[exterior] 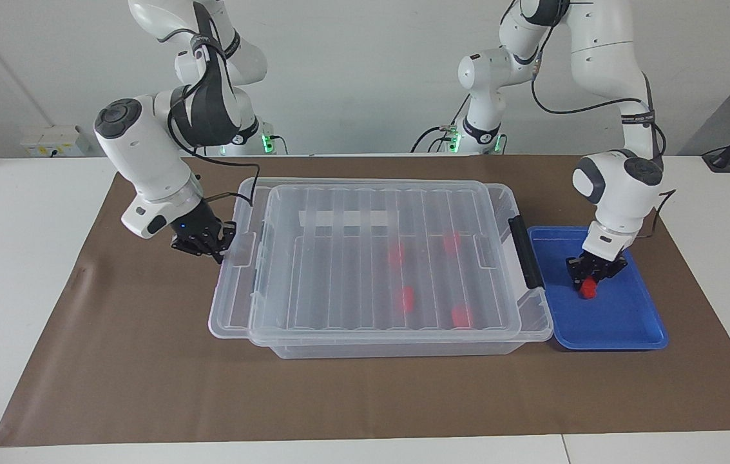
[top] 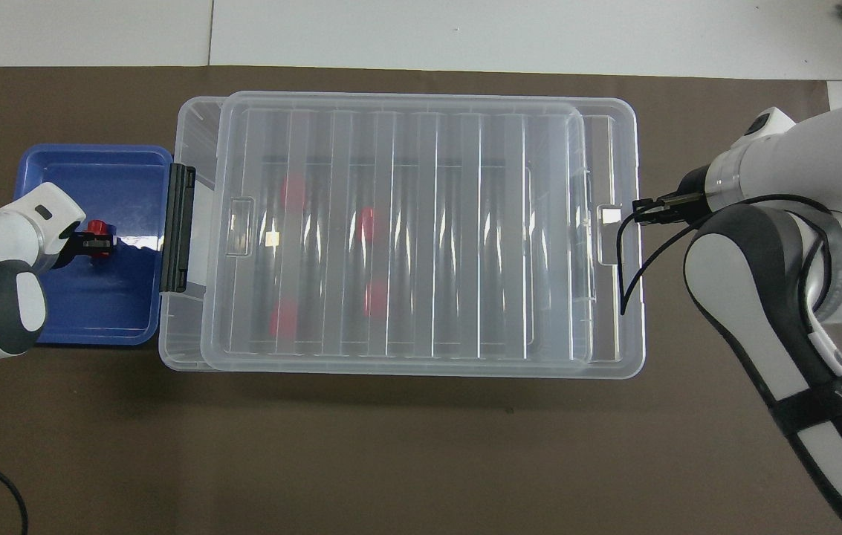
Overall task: Place red block in blue tray from box
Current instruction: 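Release the block with the left gripper while the right gripper pushes the lid back, then slide the clear lid closed with the right gripper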
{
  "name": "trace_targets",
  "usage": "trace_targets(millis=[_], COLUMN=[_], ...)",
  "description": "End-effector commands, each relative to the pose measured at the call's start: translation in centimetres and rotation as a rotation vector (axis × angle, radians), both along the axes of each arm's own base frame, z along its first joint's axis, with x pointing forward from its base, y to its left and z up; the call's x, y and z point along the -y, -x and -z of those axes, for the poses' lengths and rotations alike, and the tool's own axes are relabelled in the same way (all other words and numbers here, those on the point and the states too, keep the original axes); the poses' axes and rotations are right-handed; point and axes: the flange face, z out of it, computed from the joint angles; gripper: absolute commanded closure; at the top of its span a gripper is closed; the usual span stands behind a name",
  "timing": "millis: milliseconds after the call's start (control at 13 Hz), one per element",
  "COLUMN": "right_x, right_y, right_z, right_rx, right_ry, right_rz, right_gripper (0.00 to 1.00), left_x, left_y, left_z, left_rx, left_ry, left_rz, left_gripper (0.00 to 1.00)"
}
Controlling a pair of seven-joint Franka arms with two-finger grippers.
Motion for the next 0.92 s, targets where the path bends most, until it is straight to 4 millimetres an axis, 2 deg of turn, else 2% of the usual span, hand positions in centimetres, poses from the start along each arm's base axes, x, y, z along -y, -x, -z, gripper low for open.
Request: trace_targets(millis=[0,77,385,462,692,769,846], right_x=[-1.1,-1.7,-2.2,-2.2,-2.6,-2.8,-2.8], right_y=[0.0,0.1,0.2,0.3,0.4,0.4,0.3], right_z=[0.2,0.3,0.2,0.3,0.3,0.4,0.2], right_rx=[0.006,0.004,0.005,0.001,-0.003,-0.004,0.008], right_ry=[-0.025,-0.025,-0.025,-0.027,-0.06,-0.074,-0.076], right_rz=[0.014,0.005,-0.003,0.001,0.011,0.016,0.016], right_gripper=[1.0,1.0,1.0,1.0,1.0,1.0,1.0], left_x=[0.9,1.2,1.7,2.0,2.3,2.8,4.4], left_y=[-0.5,-0.7,-1.1,-0.6,1.2,2.0,2.9], left_z=[-0.4,-1.5,-11.5,-14.7,-21.1,-23.5,-25.9], left_rx=[-0.012,-0.033,-0.118,-0.138,-0.191,-0.163,-0.152], left_ry=[0.012,0.013,0.013,0.012,0.011,0.012,0.049], left_rz=[0.015,0.021,0.031,0.034,0.038,0.032,0.037], left_gripper=[0.07,0.0,0.0,0.0,0.0,0.0,0.0])
